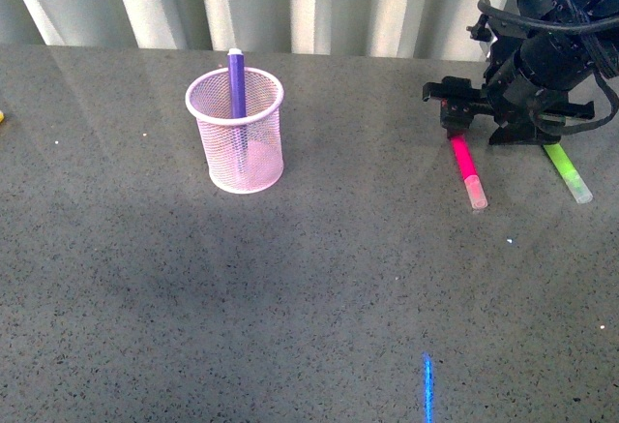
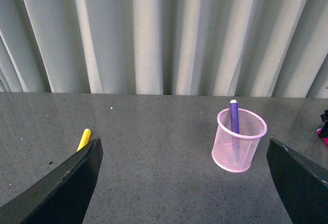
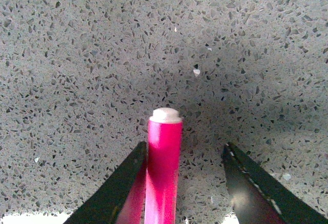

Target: Insert purple and pink pens into pink cup

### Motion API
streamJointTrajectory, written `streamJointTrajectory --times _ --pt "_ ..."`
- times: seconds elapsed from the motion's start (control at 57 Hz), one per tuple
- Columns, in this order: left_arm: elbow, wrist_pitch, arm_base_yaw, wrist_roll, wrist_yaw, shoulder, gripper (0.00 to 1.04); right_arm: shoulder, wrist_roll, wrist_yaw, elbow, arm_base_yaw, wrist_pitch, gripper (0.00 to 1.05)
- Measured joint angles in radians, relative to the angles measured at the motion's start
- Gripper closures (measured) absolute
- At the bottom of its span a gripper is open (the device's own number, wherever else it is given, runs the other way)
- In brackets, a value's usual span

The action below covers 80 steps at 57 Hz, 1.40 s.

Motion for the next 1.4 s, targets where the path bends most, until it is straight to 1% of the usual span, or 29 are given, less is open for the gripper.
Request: streamJointTrajectory --times 0.105,0.158,0.246,0.509,0.685,0.79,0.86,1.036,1.106,1.124,1.229,1.405 --pt "0.000 0.000 0.000 0.000 0.000 0.000 0.07 0.000 -0.006 -0.013 0.000 0.002 0.000 0.75" --pt "0.000 0.000 0.000 0.000 0.000 0.000 0.07 0.000 -0.006 -0.024 0.000 0.006 0.000 0.85" --pt "0.000 0.000 0.000 0.000 0.000 0.000 0.07 0.000 -0.016 -0.037 0.000 0.014 0.004 0.93" --pt "0.000 0.000 0.000 0.000 0.000 0.000 0.07 -0.003 -0.018 -0.050 -0.003 0.025 0.013 0.93" --pt "0.000 0.000 0.000 0.000 0.000 0.000 0.07 -0.021 -0.022 -0.045 -0.042 0.023 0.060 0.93" --pt "0.000 0.000 0.000 0.000 0.000 0.000 0.07 -0.050 -0.031 -0.014 -0.100 0.019 0.132 0.94" --pt "0.000 0.000 0.000 0.000 0.000 0.000 0.07 -0.086 -0.060 0.020 -0.162 0.018 0.232 0.94" --pt "0.000 0.000 0.000 0.000 0.000 0.000 0.07 -0.199 -0.108 0.030 -0.287 0.005 0.438 0.94" --pt "0.000 0.000 0.000 0.000 0.000 0.000 0.07 -0.250 -0.137 0.011 -0.341 0.002 0.530 0.94" --pt "0.000 0.000 0.000 0.000 0.000 0.000 0.07 -0.268 -0.153 -0.002 -0.363 0.002 0.575 0.94" --pt "0.000 0.000 0.000 0.000 0.000 0.000 0.07 -0.319 -0.188 -0.055 -0.426 0.008 0.723 0.94" --pt "0.000 0.000 0.000 0.000 0.000 0.000 0.07 -0.348 -0.212 -0.164 -0.453 0.051 0.910 0.94"
